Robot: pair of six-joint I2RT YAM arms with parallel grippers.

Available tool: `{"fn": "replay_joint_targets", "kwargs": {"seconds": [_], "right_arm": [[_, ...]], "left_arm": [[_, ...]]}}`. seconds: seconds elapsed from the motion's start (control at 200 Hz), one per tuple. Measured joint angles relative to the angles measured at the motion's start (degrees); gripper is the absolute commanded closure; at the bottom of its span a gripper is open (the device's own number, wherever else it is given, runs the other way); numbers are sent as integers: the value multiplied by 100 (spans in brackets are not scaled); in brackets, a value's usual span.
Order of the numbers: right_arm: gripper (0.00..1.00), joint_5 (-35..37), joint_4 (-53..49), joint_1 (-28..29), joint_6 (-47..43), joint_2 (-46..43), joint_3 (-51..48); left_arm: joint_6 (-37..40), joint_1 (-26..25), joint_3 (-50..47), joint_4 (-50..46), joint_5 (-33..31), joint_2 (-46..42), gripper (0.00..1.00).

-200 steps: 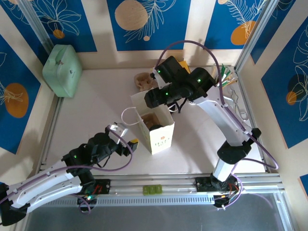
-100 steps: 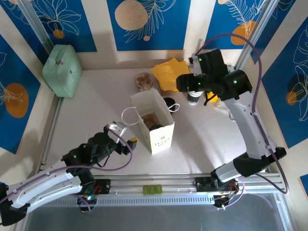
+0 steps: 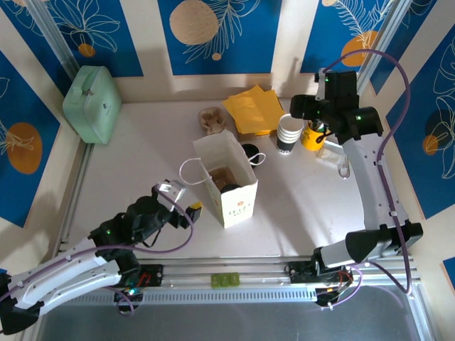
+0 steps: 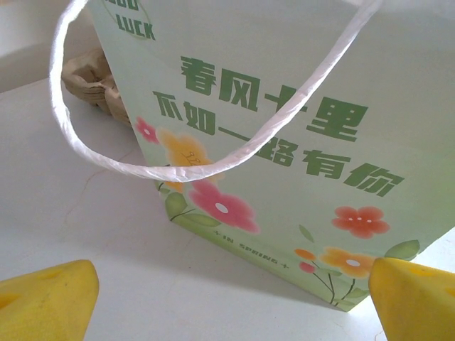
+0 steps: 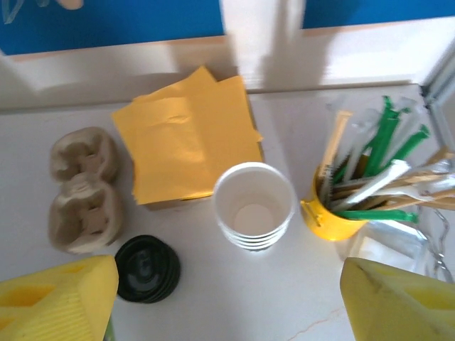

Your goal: Pack the takeout coffee

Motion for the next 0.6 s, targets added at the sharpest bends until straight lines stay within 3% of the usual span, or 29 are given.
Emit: {"fn": "replay_joint_targets", "kwargs": {"seconds": [0.275,0.6], "right_arm": [[20,-719,280,-1239,442,76,-577],[27,-942,693,-1613,605,570,-1010]], "left_arm": [[-13,0,-2,-55,0,-260,2],[-39,0,-24,-81,0,-345,2]]}}
